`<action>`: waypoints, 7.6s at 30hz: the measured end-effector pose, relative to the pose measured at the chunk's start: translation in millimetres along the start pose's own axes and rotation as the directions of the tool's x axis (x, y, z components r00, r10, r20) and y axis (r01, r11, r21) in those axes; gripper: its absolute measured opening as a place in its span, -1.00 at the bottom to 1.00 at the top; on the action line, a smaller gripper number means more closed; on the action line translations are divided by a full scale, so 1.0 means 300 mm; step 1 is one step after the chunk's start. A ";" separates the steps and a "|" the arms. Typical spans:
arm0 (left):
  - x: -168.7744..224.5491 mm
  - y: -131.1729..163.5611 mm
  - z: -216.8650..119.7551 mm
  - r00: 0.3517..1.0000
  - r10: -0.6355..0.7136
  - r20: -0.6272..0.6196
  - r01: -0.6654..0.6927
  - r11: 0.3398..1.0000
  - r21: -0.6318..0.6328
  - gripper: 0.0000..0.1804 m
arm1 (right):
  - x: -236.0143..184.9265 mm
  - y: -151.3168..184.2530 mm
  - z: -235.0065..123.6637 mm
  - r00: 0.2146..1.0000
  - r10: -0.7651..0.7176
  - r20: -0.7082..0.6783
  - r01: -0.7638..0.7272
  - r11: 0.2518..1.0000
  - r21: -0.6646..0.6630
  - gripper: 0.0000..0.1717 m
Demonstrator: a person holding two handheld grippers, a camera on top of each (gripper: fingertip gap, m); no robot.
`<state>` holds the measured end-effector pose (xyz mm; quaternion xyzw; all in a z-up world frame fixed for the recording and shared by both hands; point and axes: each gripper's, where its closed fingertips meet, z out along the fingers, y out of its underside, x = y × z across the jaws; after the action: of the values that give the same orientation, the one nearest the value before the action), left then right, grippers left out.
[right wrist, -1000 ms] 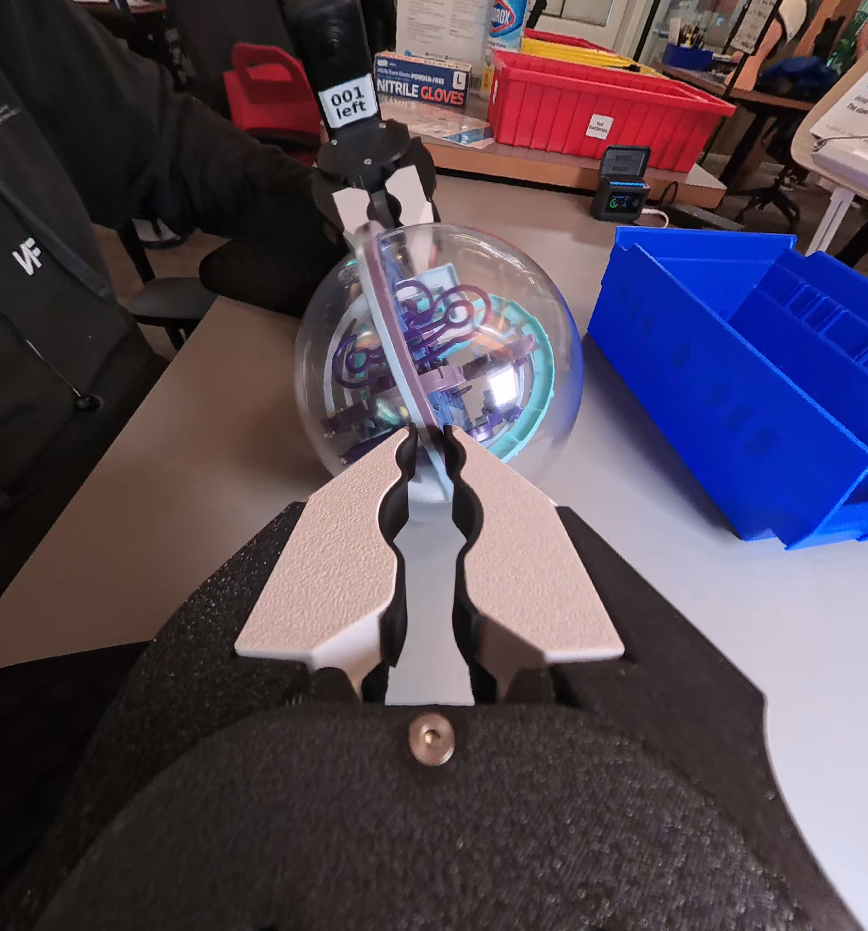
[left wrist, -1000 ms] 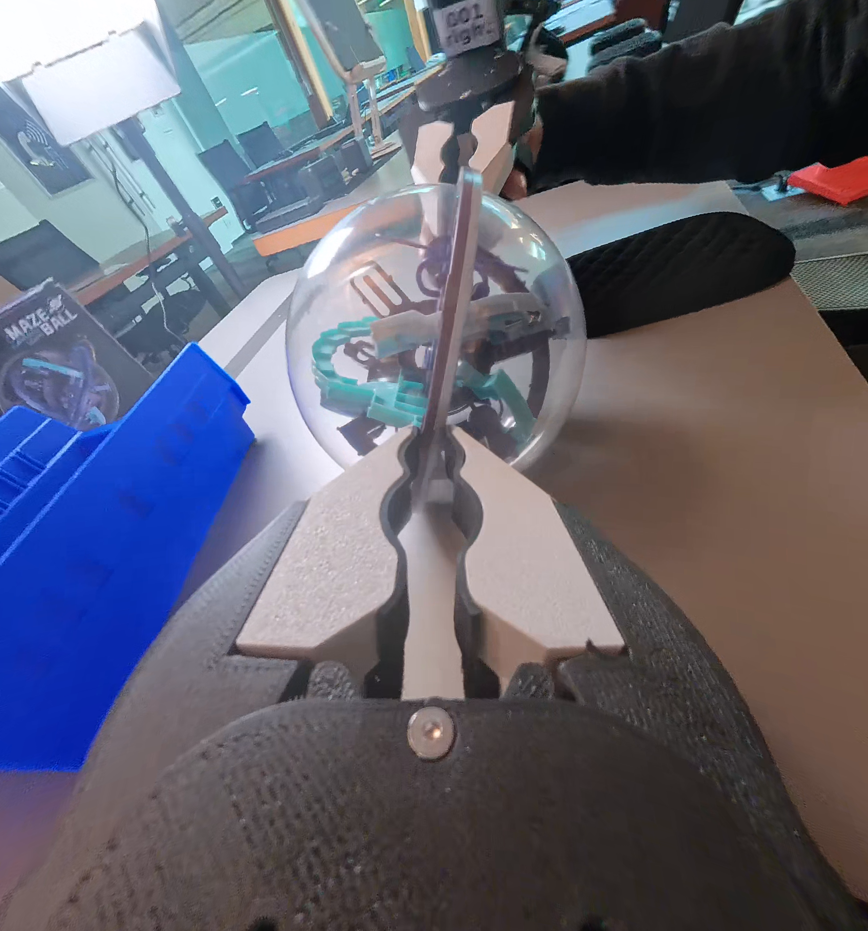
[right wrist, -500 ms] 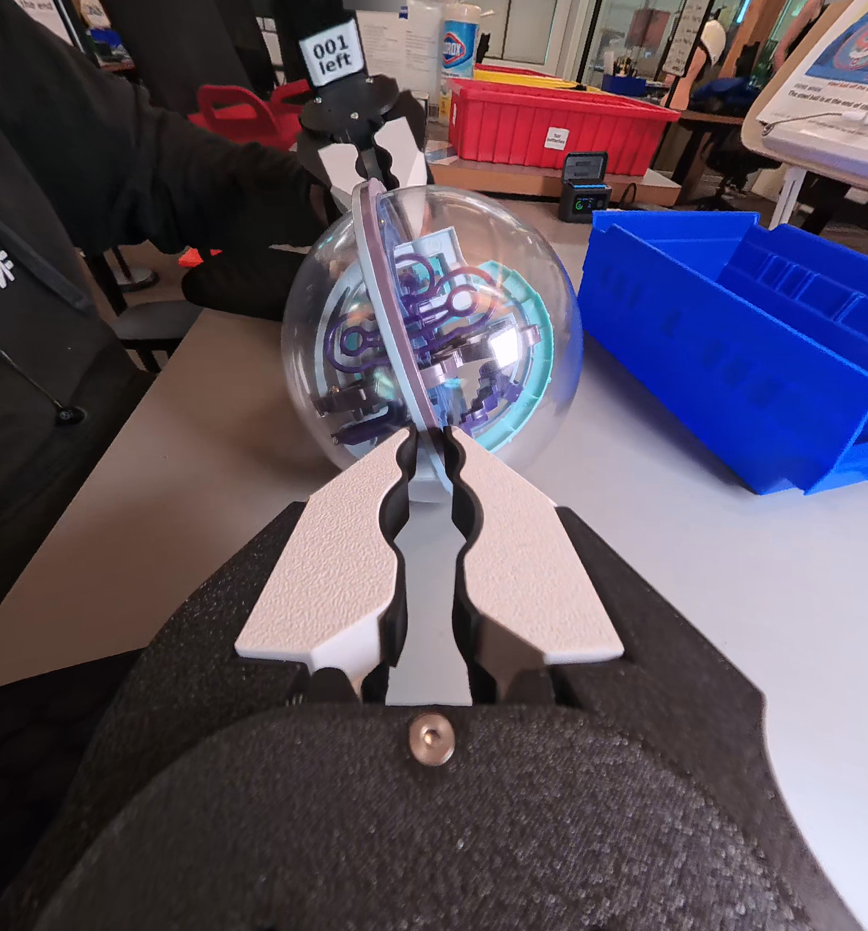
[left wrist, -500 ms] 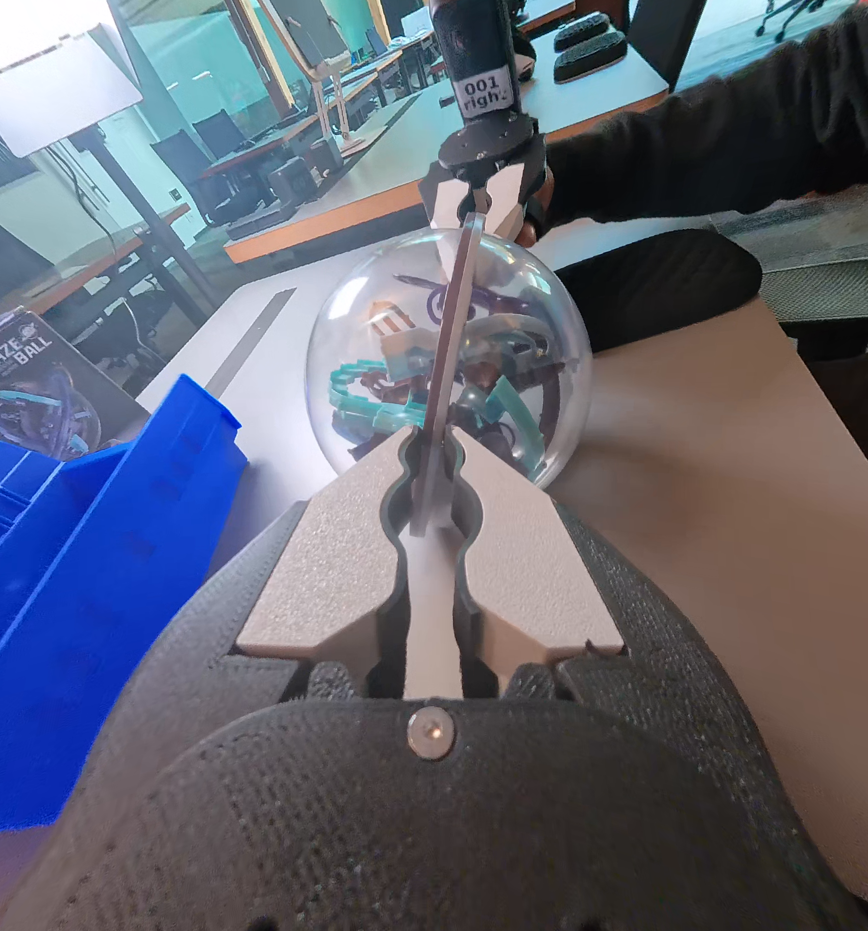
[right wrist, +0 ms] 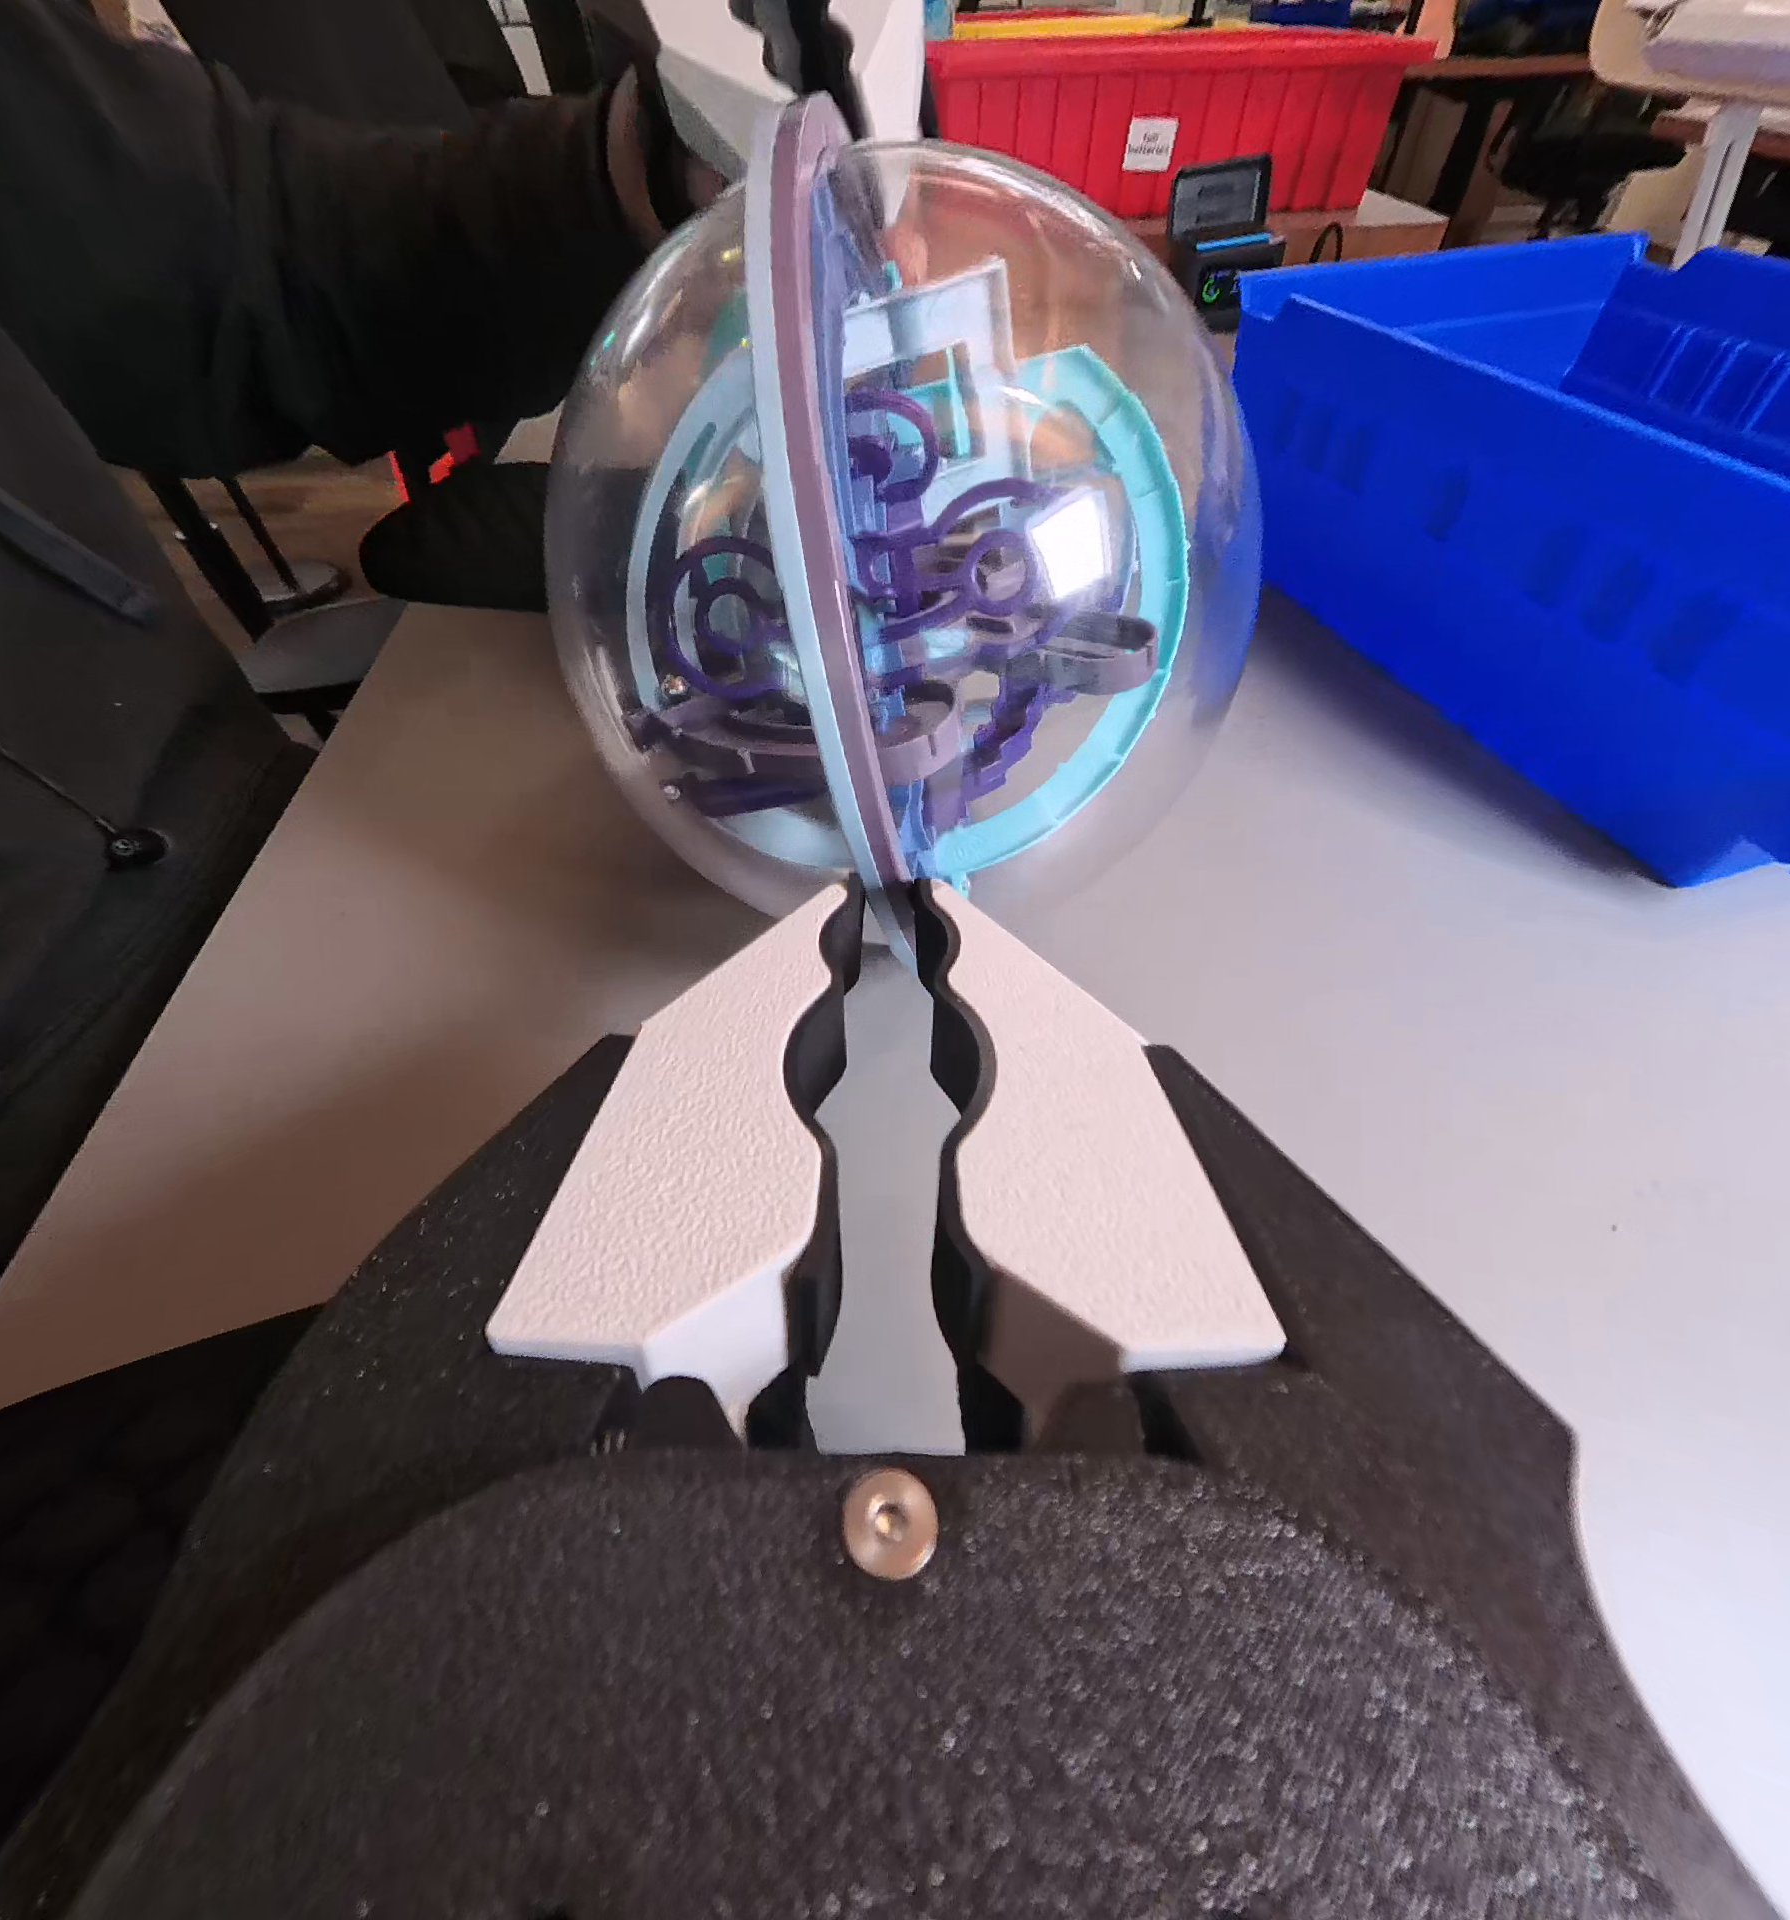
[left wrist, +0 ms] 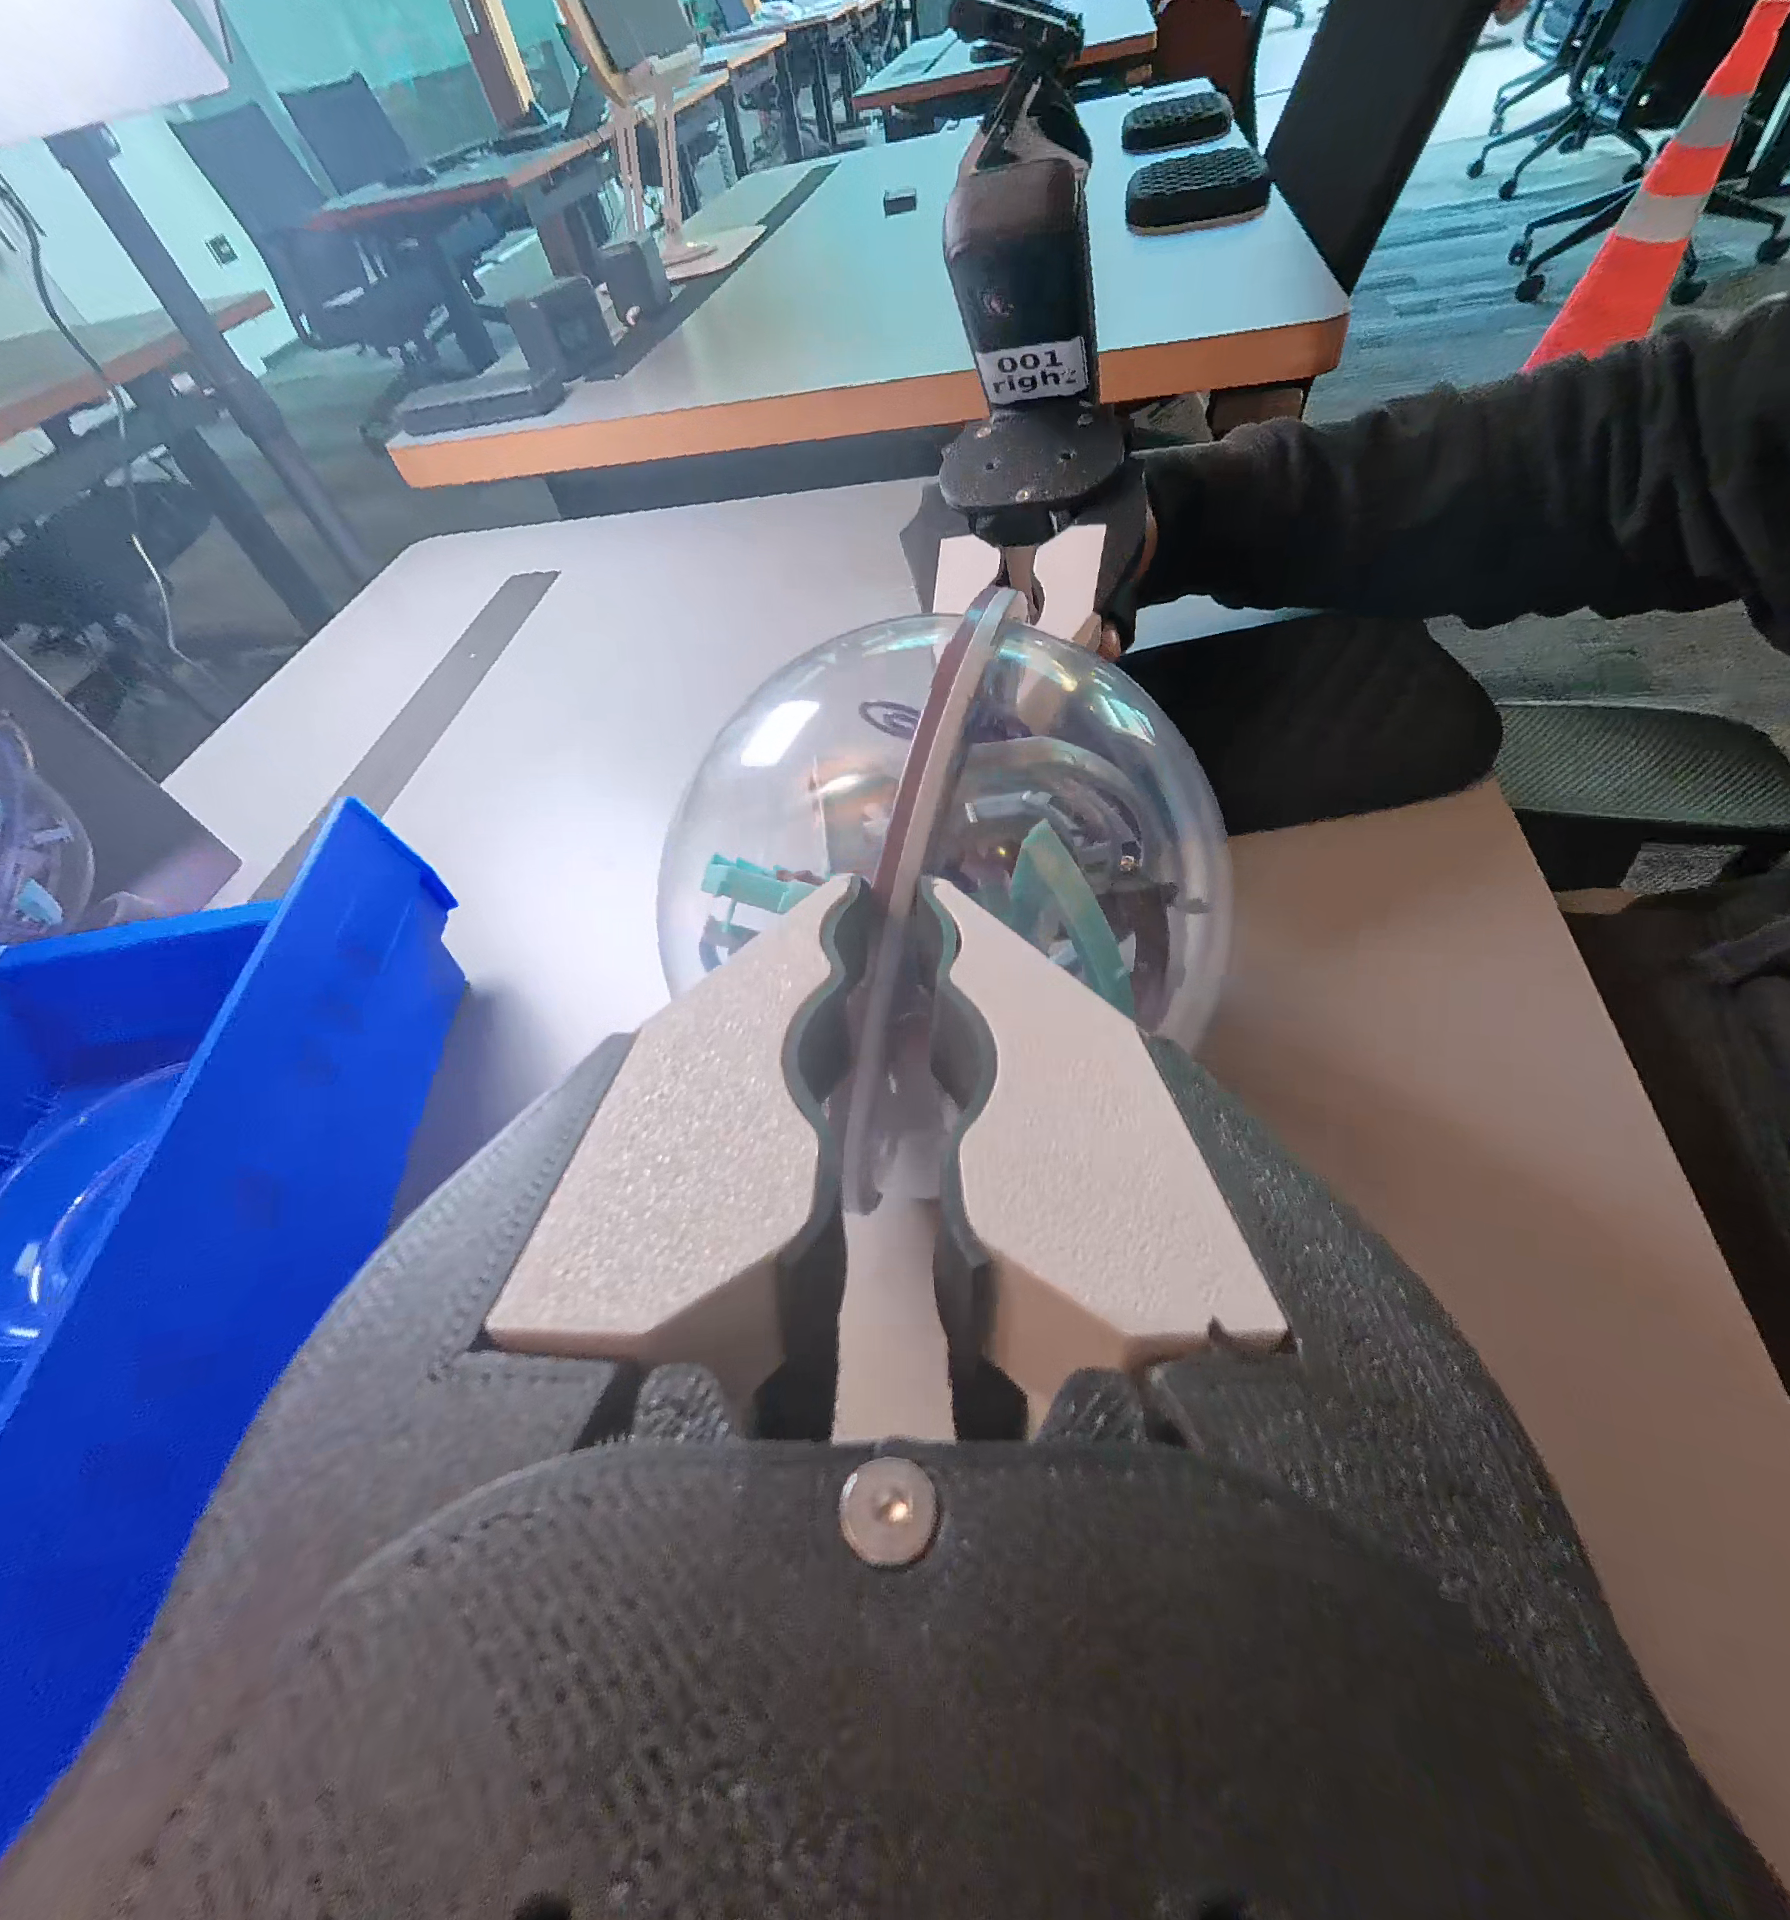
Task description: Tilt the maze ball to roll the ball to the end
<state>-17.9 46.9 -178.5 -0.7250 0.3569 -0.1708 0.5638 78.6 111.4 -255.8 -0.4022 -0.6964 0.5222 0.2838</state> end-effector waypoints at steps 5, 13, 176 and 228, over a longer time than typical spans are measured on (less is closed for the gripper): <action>-0.031 -0.025 0.026 0.998 -0.061 -0.012 0.060 0.998 -0.022 -0.93 | 0.009 0.020 0.005 0.999 0.027 0.032 -0.026 0.999 -0.026 -0.93; -0.055 -0.038 0.056 0.997 -0.079 -0.016 0.078 0.996 -0.041 -0.93 | 0.019 0.040 0.007 0.997 0.051 0.050 -0.048 0.998 -0.050 -0.94; 0.012 0.124 0.111 0.967 -0.215 -0.137 0.223 0.974 0.046 0.47 | 0.029 -0.008 0.022 0.983 0.148 0.106 -0.146 0.989 -0.020 -0.92; -0.003 0.185 0.113 0.984 0.023 0.178 -0.014 0.999 -0.049 0.56 | 0.051 -0.044 0.040 0.625 0.744 0.238 -0.751 0.656 -0.076 -0.94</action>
<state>-14.4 65.1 -240.8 -0.7472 0.3156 -0.0912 0.5777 57.6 116.9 -247.0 -0.5815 -0.4883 0.6493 -0.0417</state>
